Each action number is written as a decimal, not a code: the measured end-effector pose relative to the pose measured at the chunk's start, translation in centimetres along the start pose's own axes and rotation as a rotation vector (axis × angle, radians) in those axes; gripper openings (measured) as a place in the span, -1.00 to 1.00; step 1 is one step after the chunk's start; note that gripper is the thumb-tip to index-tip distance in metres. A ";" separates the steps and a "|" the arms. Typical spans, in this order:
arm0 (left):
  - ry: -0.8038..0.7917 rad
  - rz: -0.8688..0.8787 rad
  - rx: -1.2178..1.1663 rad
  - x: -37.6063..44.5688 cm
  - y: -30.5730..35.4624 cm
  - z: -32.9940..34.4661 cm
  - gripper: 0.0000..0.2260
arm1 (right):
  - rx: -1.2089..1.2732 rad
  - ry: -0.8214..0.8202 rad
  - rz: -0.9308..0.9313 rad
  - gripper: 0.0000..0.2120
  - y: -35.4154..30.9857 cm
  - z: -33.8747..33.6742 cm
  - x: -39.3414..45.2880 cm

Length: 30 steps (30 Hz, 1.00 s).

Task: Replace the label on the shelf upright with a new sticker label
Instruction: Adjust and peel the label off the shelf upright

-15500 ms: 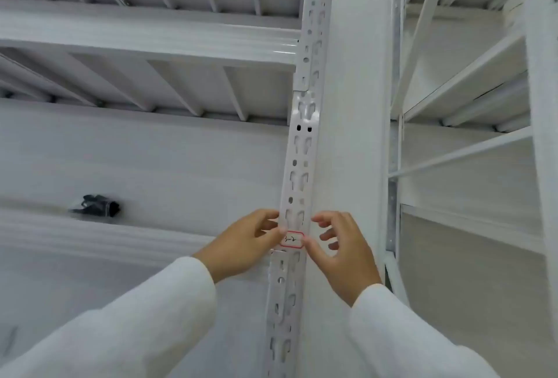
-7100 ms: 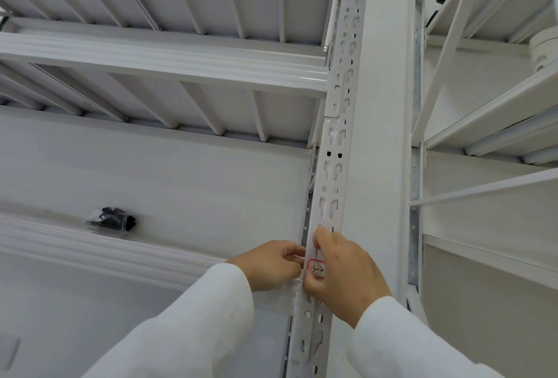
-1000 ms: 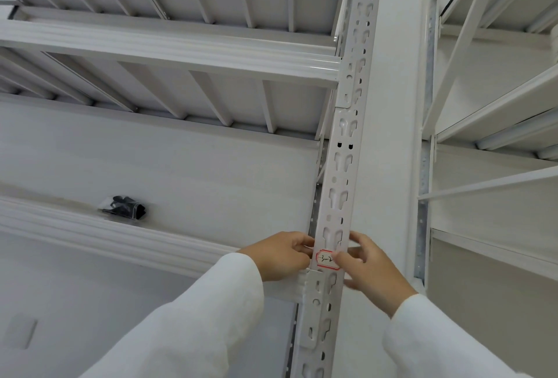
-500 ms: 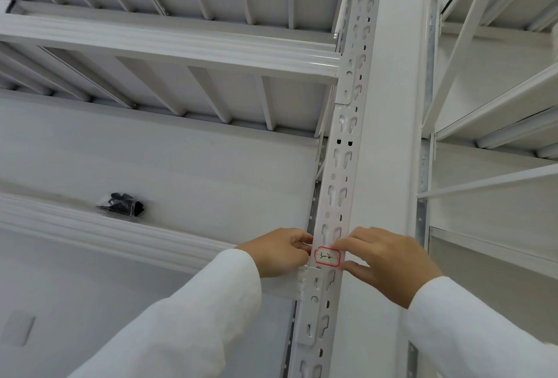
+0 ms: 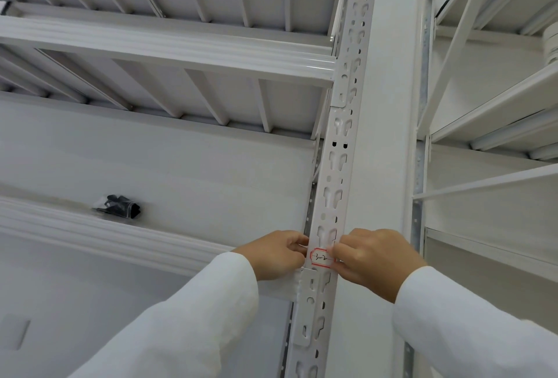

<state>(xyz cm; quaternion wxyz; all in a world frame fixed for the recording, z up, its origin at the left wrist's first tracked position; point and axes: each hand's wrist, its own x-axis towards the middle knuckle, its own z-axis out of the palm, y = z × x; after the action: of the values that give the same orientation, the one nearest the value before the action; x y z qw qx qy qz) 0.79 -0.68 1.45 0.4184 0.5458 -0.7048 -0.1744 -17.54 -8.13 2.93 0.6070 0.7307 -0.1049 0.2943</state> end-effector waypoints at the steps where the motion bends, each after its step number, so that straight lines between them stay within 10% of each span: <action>1: -0.002 0.001 -0.005 0.0 0.0 0.0 -0.56 | -0.015 0.001 -0.022 -0.80 0.0 0.1 0.0; 30: 0.010 -0.014 -0.017 0.3 -0.3 0.1 -0.58 | -0.010 0.048 -0.048 -0.66 0.3 0.2 0.6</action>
<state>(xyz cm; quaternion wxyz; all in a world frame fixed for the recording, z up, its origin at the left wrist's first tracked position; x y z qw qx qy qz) 0.90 -1.03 1.32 0.4253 0.5479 -0.6974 -0.1805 -17.14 -8.22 3.52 0.6200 0.7226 -0.0740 0.2965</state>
